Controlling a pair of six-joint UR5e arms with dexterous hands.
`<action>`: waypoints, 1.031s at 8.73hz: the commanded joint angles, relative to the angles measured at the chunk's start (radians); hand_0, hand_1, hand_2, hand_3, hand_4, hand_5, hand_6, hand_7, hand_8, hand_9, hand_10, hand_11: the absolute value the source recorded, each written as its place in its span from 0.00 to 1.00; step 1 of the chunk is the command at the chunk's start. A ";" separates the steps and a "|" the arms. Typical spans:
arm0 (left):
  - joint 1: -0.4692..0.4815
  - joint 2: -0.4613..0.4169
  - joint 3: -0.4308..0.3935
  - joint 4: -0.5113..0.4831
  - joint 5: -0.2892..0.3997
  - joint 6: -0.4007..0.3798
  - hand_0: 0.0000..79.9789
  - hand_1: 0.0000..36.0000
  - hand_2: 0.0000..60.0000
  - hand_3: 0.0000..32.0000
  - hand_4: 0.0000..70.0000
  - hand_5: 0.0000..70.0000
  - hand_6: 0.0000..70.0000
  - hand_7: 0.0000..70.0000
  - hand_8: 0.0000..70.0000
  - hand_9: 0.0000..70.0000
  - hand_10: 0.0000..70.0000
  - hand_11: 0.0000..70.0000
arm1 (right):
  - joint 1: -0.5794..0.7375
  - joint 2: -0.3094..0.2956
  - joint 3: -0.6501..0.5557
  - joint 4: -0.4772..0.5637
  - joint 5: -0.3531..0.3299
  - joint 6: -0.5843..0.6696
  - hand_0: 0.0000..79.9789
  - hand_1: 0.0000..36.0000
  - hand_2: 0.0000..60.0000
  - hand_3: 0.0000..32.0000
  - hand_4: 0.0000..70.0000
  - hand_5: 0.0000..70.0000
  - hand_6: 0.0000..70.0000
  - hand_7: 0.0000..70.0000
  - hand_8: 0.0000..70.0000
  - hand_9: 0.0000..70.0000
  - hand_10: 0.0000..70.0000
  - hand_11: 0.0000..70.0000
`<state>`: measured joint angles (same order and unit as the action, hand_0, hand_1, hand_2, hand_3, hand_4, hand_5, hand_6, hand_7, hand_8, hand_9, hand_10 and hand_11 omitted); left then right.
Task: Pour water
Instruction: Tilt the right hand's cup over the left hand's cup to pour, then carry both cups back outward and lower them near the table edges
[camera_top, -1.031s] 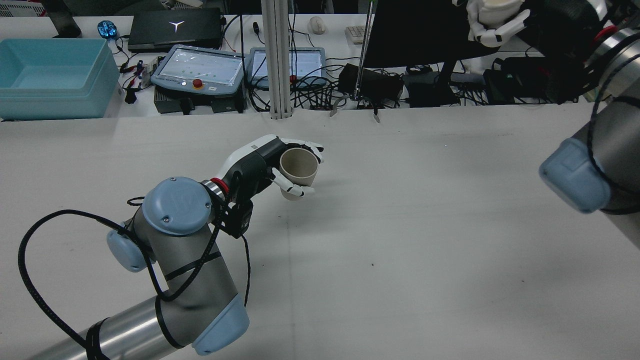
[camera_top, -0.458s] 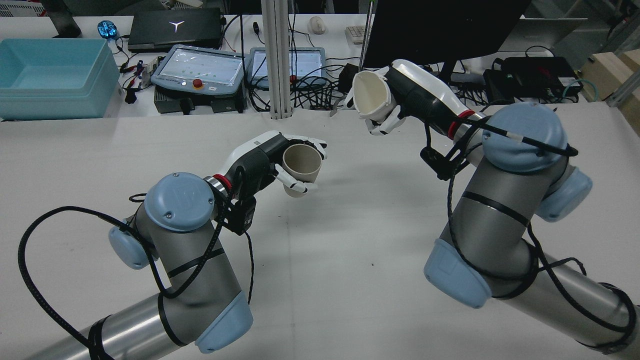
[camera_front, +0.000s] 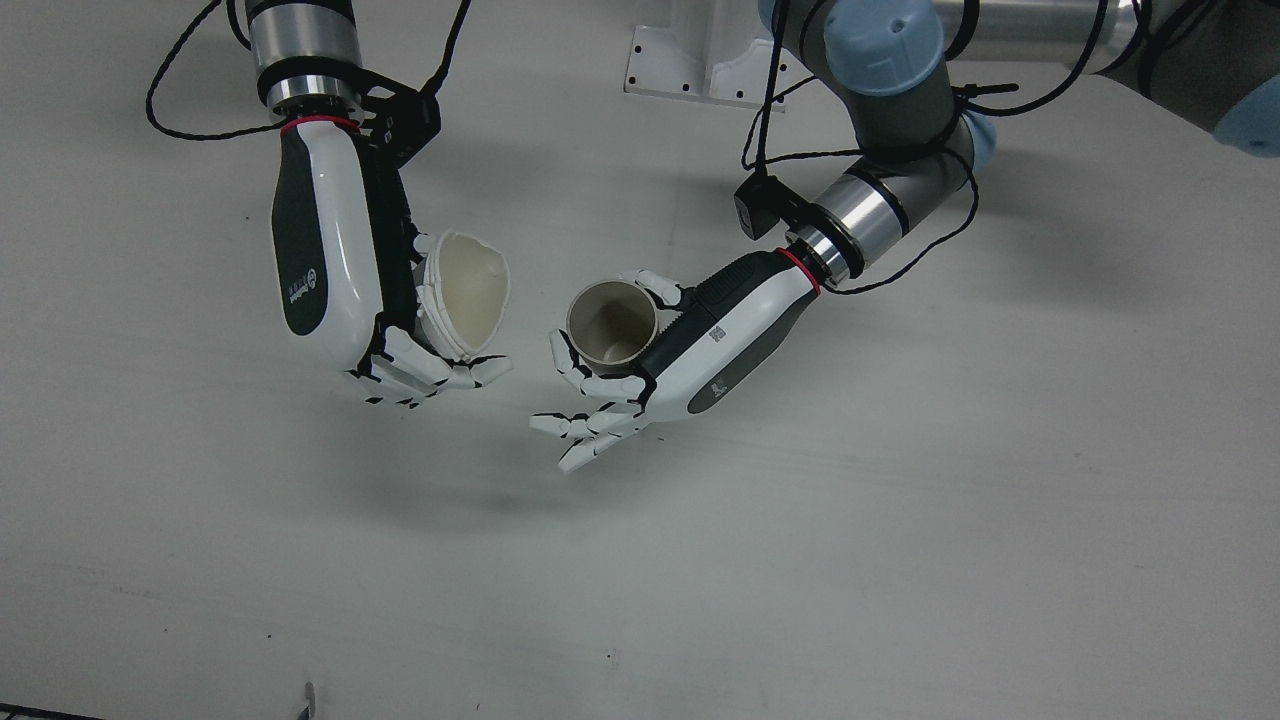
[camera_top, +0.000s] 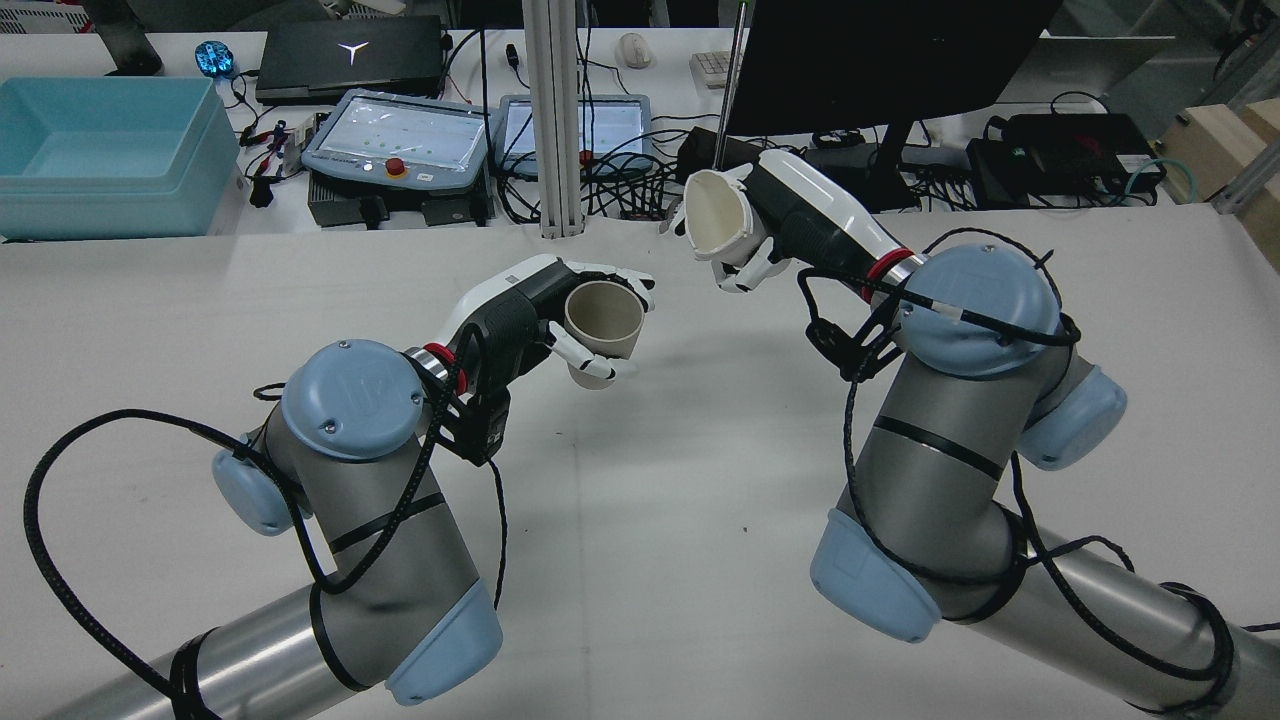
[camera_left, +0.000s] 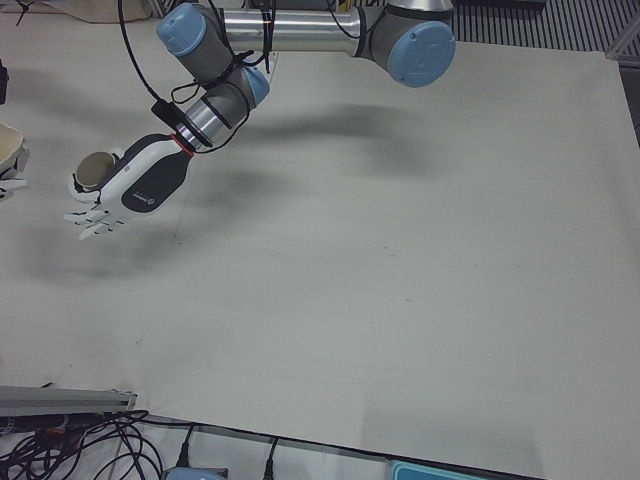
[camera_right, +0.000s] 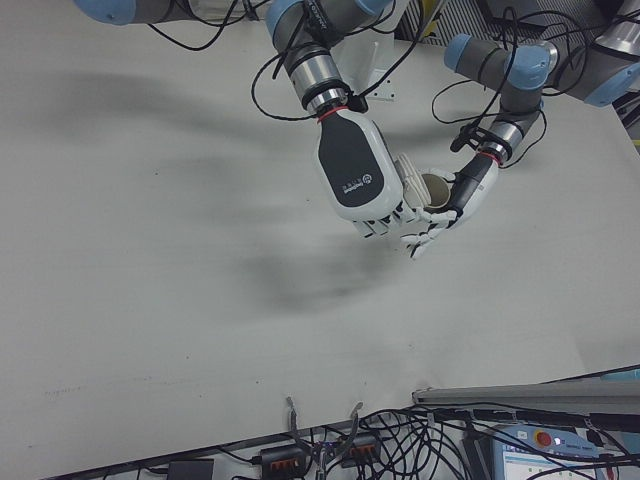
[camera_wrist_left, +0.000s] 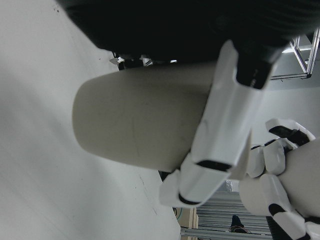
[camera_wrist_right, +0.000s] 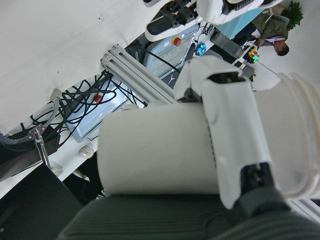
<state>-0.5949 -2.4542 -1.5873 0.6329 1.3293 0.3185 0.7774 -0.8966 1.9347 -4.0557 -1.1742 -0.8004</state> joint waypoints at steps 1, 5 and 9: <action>-0.083 0.036 -0.058 -0.010 0.005 -0.113 1.00 1.00 1.00 0.00 1.00 1.00 0.23 0.31 0.09 0.09 0.10 0.20 | 0.200 -0.266 0.205 0.111 0.004 0.244 1.00 1.00 1.00 0.01 0.33 0.38 0.66 0.96 0.61 0.81 0.45 0.71; -0.299 0.257 -0.233 -0.148 0.197 -0.128 1.00 1.00 1.00 0.00 1.00 1.00 0.22 0.30 0.09 0.10 0.12 0.22 | 0.691 -0.544 0.180 0.522 -0.307 0.434 1.00 1.00 1.00 0.00 0.22 0.41 0.71 0.92 0.68 0.86 0.51 0.79; -0.418 0.625 -0.211 -0.489 0.232 -0.184 1.00 1.00 1.00 0.00 1.00 1.00 0.23 0.32 0.10 0.11 0.13 0.23 | 0.837 -0.703 -0.200 0.981 -0.466 0.429 1.00 1.00 1.00 0.20 0.03 0.43 0.72 0.89 0.71 0.90 0.58 0.88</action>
<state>-0.9745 -2.0474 -1.8129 0.3362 1.5512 0.1522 1.5920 -1.5336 1.9472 -3.2591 -1.5939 -0.3569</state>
